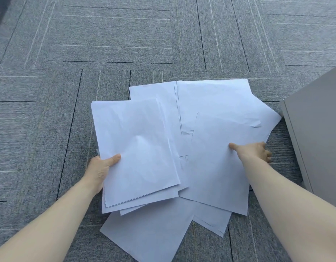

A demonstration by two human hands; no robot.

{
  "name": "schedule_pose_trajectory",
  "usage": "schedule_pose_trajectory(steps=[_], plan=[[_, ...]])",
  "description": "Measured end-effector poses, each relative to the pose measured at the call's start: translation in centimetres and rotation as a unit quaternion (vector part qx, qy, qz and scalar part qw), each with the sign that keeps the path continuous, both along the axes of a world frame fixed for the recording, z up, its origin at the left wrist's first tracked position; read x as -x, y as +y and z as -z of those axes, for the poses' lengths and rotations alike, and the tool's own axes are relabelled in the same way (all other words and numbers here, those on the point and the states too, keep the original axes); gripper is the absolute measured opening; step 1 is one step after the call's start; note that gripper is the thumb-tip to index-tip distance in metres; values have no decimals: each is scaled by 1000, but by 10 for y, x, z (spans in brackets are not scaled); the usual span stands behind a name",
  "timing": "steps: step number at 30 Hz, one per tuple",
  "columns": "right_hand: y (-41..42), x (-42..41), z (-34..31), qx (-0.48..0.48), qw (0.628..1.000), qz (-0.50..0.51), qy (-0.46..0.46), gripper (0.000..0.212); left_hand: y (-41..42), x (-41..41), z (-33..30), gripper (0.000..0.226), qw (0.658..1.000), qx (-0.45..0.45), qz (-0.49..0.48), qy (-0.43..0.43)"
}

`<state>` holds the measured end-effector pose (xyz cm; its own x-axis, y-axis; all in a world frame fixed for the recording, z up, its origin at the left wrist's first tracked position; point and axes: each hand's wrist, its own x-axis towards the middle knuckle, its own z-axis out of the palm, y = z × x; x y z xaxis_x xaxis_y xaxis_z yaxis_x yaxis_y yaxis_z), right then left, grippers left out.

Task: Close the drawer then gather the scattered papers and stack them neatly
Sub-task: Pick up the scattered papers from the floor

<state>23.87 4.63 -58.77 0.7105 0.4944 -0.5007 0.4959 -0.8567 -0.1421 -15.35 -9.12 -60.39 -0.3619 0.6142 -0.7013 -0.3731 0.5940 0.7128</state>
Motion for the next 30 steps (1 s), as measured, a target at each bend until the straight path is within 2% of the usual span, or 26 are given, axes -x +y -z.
schedule_pose_trajectory(steps=[5,9,16,21,28,30], plan=[[12,-1,5,-34,997,61,39,98,3,-7,0,13,1000,-4,5,-2],[8,-12,11,-39,990,128,38,101,8,-10,-2,12,1000,-11,11,-1],[8,-22,10,-44,986,156,47,102,10,-15,3,23,1000,3,6,-14],[15,-18,10,-61,983,162,59,92,14,-23,3,14,999,14,29,-13],[26,-30,15,-46,975,199,85,106,15,-29,1,12,999,8,41,-13],[26,-37,19,-47,971,197,123,100,16,-31,2,13,999,7,43,-14]])
